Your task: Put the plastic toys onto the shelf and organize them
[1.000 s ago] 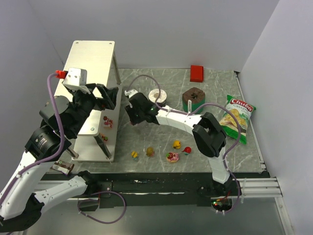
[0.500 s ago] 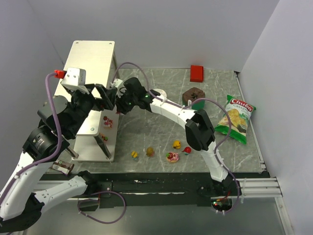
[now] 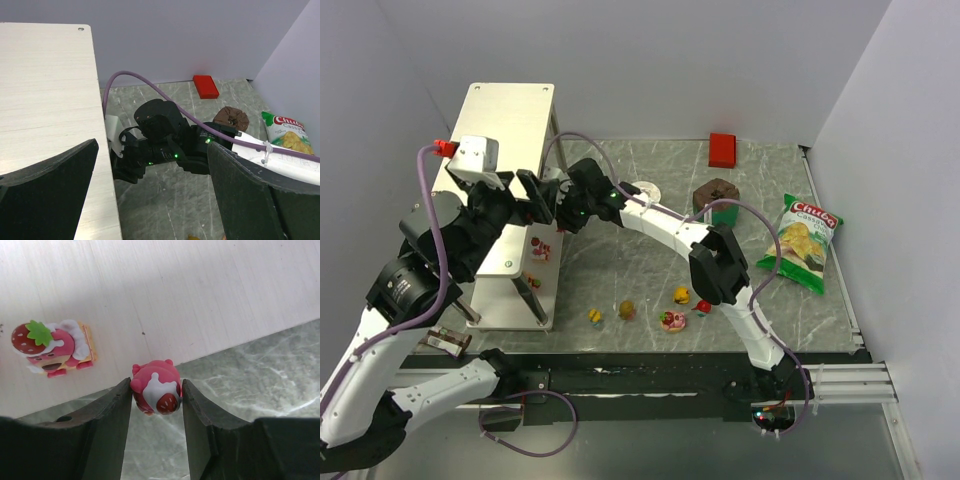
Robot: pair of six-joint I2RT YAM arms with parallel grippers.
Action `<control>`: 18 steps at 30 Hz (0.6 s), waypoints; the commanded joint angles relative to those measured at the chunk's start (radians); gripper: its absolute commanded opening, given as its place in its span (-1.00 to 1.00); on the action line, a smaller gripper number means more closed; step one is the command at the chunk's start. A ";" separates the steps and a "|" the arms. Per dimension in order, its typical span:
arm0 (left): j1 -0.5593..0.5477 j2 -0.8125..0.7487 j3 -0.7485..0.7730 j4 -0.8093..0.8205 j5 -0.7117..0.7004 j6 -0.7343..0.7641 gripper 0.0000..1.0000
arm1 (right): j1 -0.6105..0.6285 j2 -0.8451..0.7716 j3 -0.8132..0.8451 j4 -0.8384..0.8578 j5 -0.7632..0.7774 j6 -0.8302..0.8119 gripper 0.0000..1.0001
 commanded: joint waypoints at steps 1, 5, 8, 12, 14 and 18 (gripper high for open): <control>0.002 0.008 0.034 0.008 -0.011 0.005 0.93 | 0.011 0.019 0.059 0.034 -0.006 -0.083 -0.88; 0.002 0.011 0.037 0.002 -0.007 0.008 0.93 | 0.028 0.034 0.061 0.035 0.007 -0.129 -0.89; 0.002 0.008 0.039 -0.003 -0.010 0.010 0.93 | 0.037 0.034 0.046 0.050 0.006 -0.129 -0.88; 0.002 -0.004 0.033 -0.009 -0.011 0.005 0.93 | 0.045 0.022 0.013 0.095 -0.013 -0.110 -0.89; 0.002 -0.015 0.030 -0.015 -0.013 -0.001 0.93 | 0.045 0.017 0.001 0.118 -0.032 -0.110 -0.90; 0.002 -0.027 0.028 -0.023 -0.011 -0.010 0.93 | 0.048 -0.015 -0.085 0.208 -0.040 -0.135 -0.89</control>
